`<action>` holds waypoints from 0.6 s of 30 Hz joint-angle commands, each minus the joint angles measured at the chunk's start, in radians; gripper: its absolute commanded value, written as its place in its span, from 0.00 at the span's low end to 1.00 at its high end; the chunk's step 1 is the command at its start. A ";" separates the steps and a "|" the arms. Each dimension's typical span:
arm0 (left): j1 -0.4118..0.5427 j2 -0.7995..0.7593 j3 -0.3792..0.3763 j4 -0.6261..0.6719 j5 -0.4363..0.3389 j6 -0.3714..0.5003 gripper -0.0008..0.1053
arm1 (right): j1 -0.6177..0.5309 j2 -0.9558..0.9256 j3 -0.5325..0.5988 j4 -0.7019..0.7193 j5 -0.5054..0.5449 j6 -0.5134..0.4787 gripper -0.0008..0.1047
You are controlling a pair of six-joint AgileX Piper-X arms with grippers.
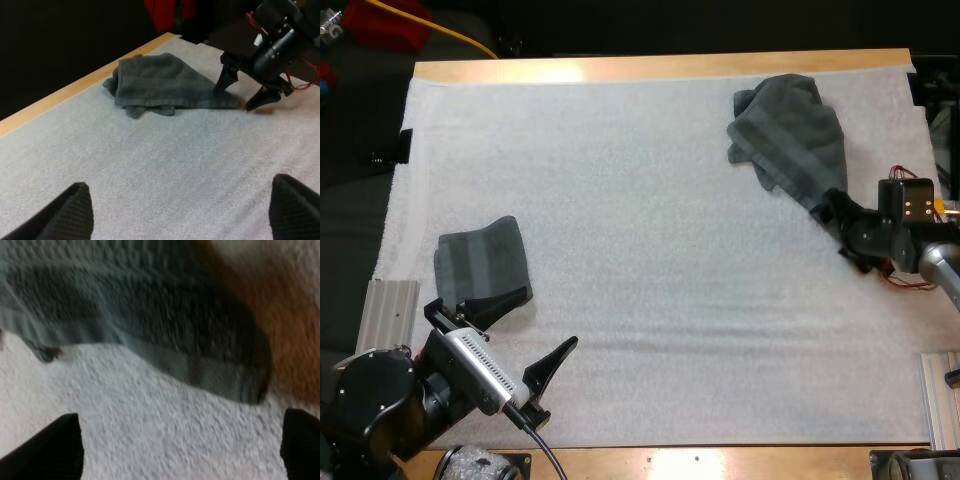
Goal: Pick towel from pile, fold and stack
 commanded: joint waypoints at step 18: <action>-0.003 0.002 -0.007 -0.012 0.006 -0.001 0.66 | -0.031 0.073 -0.010 -0.076 -0.037 0.016 0.75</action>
